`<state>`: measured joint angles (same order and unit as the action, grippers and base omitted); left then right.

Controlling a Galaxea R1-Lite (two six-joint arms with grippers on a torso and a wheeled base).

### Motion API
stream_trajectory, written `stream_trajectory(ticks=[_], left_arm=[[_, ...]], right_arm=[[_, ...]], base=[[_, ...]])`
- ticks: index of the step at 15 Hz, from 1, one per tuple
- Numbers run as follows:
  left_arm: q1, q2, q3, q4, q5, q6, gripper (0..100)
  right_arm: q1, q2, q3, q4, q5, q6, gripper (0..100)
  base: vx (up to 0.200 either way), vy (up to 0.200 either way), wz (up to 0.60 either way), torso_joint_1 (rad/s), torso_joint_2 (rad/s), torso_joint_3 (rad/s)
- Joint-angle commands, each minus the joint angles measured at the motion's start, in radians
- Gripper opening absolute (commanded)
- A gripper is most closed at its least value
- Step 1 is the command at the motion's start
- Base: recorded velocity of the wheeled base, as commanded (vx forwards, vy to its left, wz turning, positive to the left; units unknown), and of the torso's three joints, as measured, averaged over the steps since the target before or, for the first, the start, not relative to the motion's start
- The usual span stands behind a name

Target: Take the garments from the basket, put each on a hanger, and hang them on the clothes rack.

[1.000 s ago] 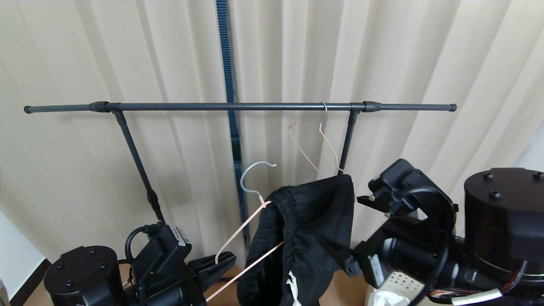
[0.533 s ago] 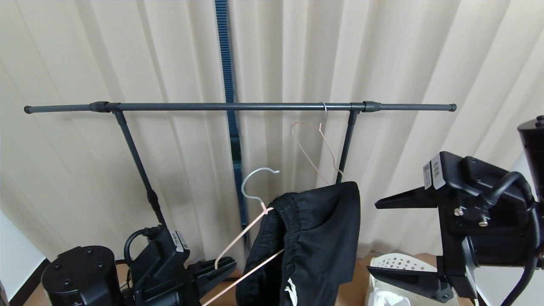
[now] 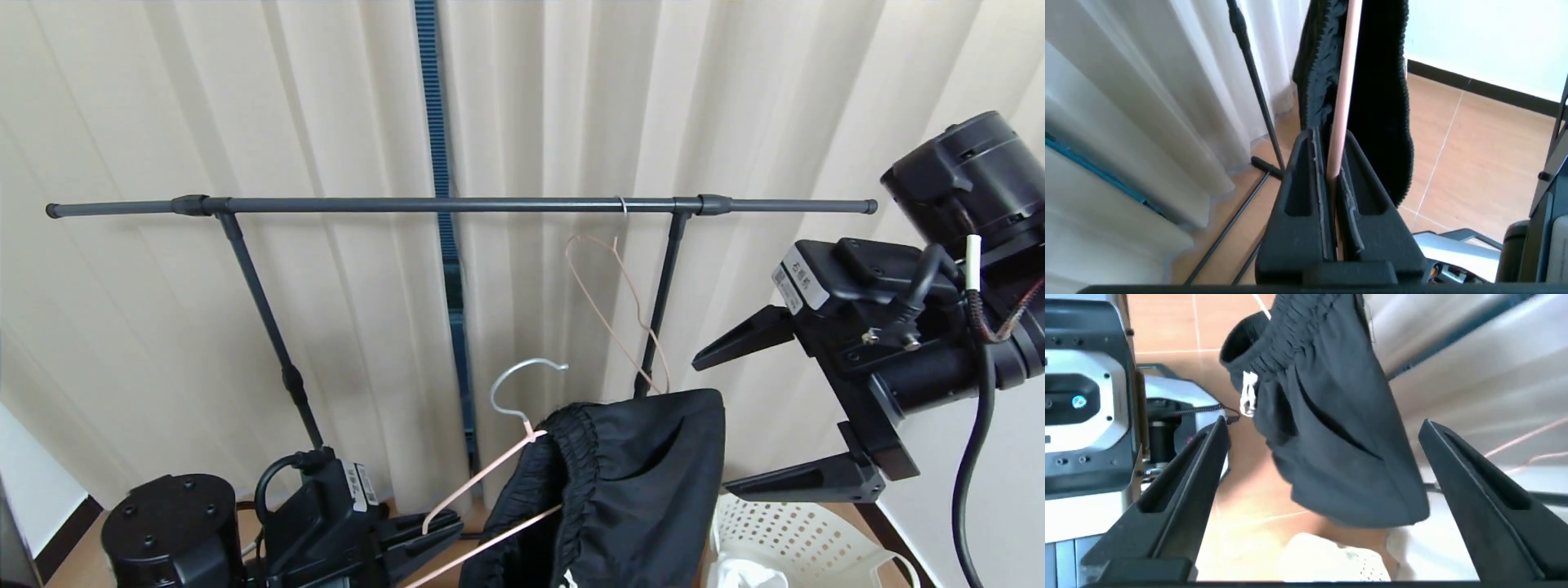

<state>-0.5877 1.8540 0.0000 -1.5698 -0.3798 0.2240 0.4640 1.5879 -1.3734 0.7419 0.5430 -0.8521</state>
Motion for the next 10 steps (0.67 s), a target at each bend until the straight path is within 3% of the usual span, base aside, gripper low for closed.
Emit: stream_trajectory(ticks=[1,10], left_arm=[[-0.023,0.001,0.000,-0.001,0.001,0.000,0],[-0.098,-0.015,0.000,-0.001,0.004,-0.002,0]], right_arm=[[-0.019,0.138,-0.113,0.102,0.097,-0.064,100],[-0.019,0.231,-0.116,0.102,0.124,-0.102,100]], base=[[0.000,0.000,0.00,0.000,0.00,0.000],[0.000,0.000,0.00,0.000,0.00,0.000]])
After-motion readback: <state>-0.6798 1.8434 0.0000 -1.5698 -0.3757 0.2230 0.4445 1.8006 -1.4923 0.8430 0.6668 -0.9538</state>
